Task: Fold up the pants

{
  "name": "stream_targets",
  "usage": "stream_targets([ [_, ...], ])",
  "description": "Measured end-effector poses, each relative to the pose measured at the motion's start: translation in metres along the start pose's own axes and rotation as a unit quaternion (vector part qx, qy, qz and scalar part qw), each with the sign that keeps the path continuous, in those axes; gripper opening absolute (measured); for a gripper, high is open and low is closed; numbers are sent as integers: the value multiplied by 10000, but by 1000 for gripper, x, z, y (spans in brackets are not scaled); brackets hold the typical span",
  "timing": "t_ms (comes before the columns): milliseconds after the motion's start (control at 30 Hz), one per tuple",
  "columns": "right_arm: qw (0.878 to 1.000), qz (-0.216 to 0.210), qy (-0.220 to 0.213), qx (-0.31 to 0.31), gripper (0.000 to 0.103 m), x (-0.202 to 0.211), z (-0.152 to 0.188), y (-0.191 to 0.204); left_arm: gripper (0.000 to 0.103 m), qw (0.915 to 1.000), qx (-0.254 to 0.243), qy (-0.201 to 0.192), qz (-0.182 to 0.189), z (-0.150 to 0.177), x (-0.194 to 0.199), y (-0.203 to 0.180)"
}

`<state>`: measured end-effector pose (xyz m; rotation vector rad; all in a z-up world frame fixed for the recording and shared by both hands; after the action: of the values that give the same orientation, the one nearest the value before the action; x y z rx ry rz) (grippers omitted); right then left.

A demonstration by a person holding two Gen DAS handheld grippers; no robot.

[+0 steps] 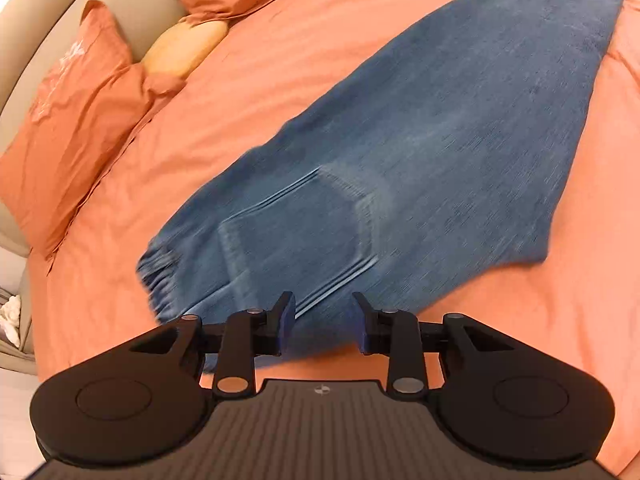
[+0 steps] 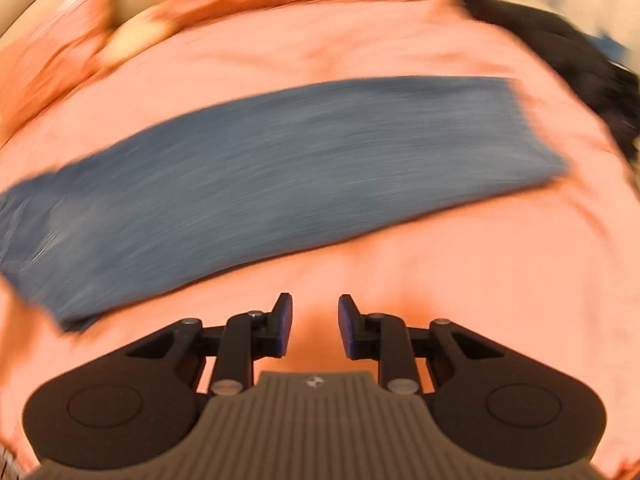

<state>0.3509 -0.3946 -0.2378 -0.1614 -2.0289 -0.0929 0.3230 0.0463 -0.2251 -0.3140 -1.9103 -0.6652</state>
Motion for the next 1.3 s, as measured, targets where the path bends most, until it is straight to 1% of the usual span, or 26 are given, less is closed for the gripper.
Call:
stream_targets([
  [100,9985,364,-158,-386,22,-5,-20,-66,38,9999,79,75,40,-16,-14,-12],
  [133,9972,419,-199,-578,23,-9,-26,-87,38,9999,101,119,42,-21,-19,-15],
  [200,9937,469,-264,-983,23,-21,-37,-115,38,9997,99,207,-9,-33,-30,-20],
  [267,9886,475,-315,-1392,24,-33,-49,-147,38,9996,83,248,-91,-44,-40,-24],
  [367,9797,344,-353,-1944,24,-57,-63,-184,38,9993,135,266,-203,-62,-55,-25],
  [433,9743,255,-326,-2213,24,-74,-72,-196,38,9990,182,324,-228,-72,-65,-25],
  [567,9688,133,-295,-2457,24,-110,-89,-203,38,9985,199,430,-271,-83,-81,-23],
  [700,9616,3,-174,-2739,25,-139,-100,-209,38,9978,291,514,-284,-83,-91,-19],
  [767,9619,50,-151,-2729,20,-145,-105,-209,38,9975,340,550,-279,-83,-95,-15],
  [800,9659,84,-220,-2579,12,-142,-109,-207,38,9974,362,555,-286,-83,-97,-14],
  [900,9783,232,-528,-1990,8,-121,-127,-193,38,9971,403,556,-338,-84,-102,-11],
  [967,9817,284,-782,-1713,7,-104,-143,-182,38,9968,423,561,-377,-86,-104,-12],
  [1000,9814,263,-976,-1634,7,-93,-153,-176,38,9967,433,564,-397,-86,-105,-12],
  [1033,9786,181,-1281,-1603,7,-77,-165,-171,38,9965,455,556,-416,-86,-105,-12],
  [1067,9736,63,-1632,-1592,6,-59,-175,-166,38,9964,476,550,-427,-85,-105,-12],
  [1100,9695,14,-1881,-1569,6,-45,-183,-163,38,9964,494,532,-439,-85,-105,-12],
  [1133,9681,58,-1991,-1522,6,-39,-187,-162,38,9963,509,518,-457,-84,-104,-13],
  [1167,9711,216,-1923,-1400,6,-42,-186,-164,38,9962,520,511,-482,-84,-103,-12],
  [1200,9752,394,-1724,-1331,6,-53,-180,-169,38,9961,528,499,-493,-82,-103,-13],
  [1300,9814,579,-1066,-1490,6,-101,-148,-184,39,9963,571,427,-491,-79,-102,-13],
])
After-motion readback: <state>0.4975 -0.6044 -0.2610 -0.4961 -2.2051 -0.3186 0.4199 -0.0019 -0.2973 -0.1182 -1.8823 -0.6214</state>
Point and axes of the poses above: each gripper's, at about its wrist camera, not at the fingertips, and x roughly against the way its jaws point, y to its left, z to its underside, the point moved 10 cm from there along -x, roughly the way its jaws point, and after that the axes turned 7 degrees about z, right-handed, at the moved point
